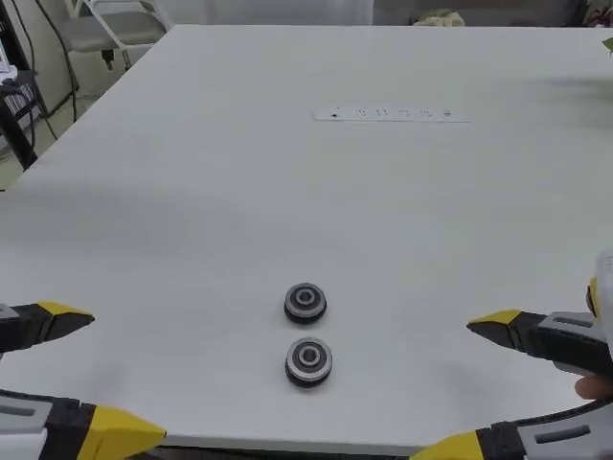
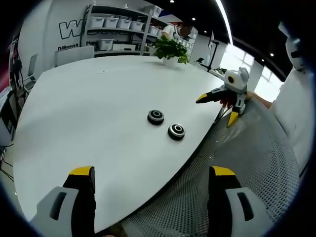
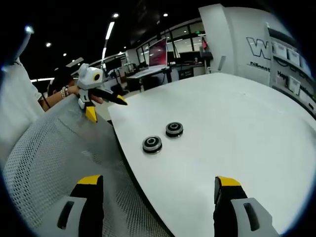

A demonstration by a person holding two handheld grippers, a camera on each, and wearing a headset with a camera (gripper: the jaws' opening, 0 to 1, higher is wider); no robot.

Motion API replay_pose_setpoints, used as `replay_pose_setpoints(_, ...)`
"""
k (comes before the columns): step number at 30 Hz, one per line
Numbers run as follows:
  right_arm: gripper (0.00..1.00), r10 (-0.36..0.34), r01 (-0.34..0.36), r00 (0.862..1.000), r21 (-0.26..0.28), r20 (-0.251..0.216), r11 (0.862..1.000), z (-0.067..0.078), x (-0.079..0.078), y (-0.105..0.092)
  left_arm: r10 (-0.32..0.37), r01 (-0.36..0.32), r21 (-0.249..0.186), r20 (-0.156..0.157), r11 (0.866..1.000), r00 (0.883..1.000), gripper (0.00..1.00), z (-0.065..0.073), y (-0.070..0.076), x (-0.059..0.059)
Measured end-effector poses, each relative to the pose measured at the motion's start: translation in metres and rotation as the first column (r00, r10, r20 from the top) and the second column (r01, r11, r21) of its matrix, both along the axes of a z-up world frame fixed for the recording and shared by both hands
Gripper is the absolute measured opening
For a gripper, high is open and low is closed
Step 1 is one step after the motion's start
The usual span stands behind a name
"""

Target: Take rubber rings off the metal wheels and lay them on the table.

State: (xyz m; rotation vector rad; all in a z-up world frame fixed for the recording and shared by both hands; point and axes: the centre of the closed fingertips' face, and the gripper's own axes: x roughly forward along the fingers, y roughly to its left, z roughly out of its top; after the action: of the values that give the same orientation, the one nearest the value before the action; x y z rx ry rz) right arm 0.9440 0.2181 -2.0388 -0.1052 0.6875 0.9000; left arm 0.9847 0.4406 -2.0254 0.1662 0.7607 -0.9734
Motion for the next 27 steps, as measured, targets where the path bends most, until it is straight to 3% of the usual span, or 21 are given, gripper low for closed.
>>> replay_pose_setpoints(3,0.92,0.003,-0.003,1.0,-0.006,0.001,1.0,-0.0014,-0.0005,-0.001,0.005,-0.005,0.009,0.021,1.0,1.0,0.93,0.0015,0.0017,0.002)
replay_pose_setpoints(8,0.9,-0.01,0.01,1.0,0.01,0.002,1.0,0.0002,0.0002,-0.0023,0.022,-0.022,0.019,0.0,1.0,1.0,0.94,-0.0015,0.0045,0.0006)
replay_pose_setpoints(11,0.9,-0.006,0.006,1.0,-0.005,0.004,1.0,-0.0012,-0.0006,-0.0027,0.013,-0.013,0.022,0.016,1.0,1.0,0.93,-0.0004,0.004,0.0006)
replay_pose_setpoints(17,0.9,-0.003,0.004,1.0,-0.013,0.012,1.0,-0.0008,-0.002,-0.0038,0.028,-0.028,0.027,0.017,0.999,0.999,0.91,-0.0004,0.0062,-0.0001)
replay_pose_setpoints(20,0.9,-0.014,0.015,0.999,-0.026,0.04,1.0,0.001,0.0026,-0.0067,0.027,-0.028,0.029,0.024,0.999,0.999,0.9,0.0002,0.0063,0.0005)
replay_pose_setpoints(23,0.89,-0.034,0.033,0.999,0.01,0.039,0.999,0.0056,0.0041,-0.0055,0.035,-0.035,0.038,0.0,0.999,0.999,0.91,-0.0031,0.0081,-0.0015)
replay_pose_setpoints(27,0.88,-0.034,0.034,0.998,-0.002,0.046,0.999,0.0052,0.0033,-0.007,0.031,-0.031,0.015,-0.001,0.999,1.0,0.91,-0.0009,0.0051,-0.0028)
